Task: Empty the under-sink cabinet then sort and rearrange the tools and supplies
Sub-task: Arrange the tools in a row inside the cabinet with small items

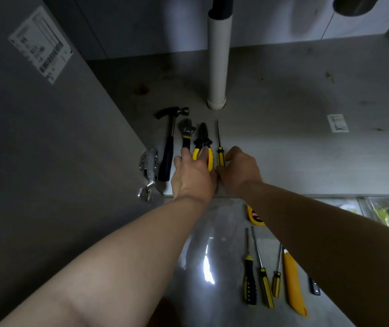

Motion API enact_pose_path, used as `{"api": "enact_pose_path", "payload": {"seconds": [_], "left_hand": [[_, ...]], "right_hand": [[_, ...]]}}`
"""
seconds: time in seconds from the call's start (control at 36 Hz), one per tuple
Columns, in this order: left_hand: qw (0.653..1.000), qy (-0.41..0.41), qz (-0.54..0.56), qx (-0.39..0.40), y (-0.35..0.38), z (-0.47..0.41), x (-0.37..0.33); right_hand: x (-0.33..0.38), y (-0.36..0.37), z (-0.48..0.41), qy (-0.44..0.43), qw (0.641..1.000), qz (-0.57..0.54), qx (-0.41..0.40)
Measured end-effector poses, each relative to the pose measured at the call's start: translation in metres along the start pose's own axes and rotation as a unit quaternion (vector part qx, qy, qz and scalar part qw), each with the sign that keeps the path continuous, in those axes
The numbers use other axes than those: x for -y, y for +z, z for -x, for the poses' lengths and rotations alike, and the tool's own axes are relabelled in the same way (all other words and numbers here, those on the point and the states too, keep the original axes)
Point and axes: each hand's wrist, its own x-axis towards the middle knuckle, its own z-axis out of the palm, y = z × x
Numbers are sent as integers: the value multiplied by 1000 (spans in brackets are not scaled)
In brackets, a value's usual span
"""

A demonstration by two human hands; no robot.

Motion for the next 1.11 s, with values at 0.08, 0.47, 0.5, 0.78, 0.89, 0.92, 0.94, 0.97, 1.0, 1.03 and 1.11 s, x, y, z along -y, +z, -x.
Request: {"api": "enact_pose_path", "payload": {"seconds": [0.08,0.47,0.5,0.78,0.89,0.92,0.94,0.97,1.0,1.03,1.11], "left_hand": [[1000,-3,-4,-5,1,0,-1],[997,33,-25,-70,7,11,6],[995,40,-37,-84,8,13,6],[877,470,-89,-42,56,85,1],[895,392,-80,198,79,105,6],[893,367,-78,248,85,109,6],[895,336,-70,284,91,114,6],[901,296,-57,312,95,118,4],[907,250,-43,337,98,122,2],[908,206,-28,365,101,125,-1],[890,83,48,446,111,137,-4]], "right_hand": [[-1,2,1,-4,1000,-4,-6],[-14,8,-1,-8,999,-19,-32],[-17,6,1,-13,999,-20,-24],[-78,-60,59,-183,963,154,121],[-115,-54,85,-33,913,223,339],[-123,-50,90,6,898,220,380],[-131,-44,95,36,888,216,404],[-136,-38,99,55,882,215,415],[-140,-32,103,66,879,218,419],[-143,-25,107,65,876,230,418],[-153,-5,118,17,882,273,383]]}}
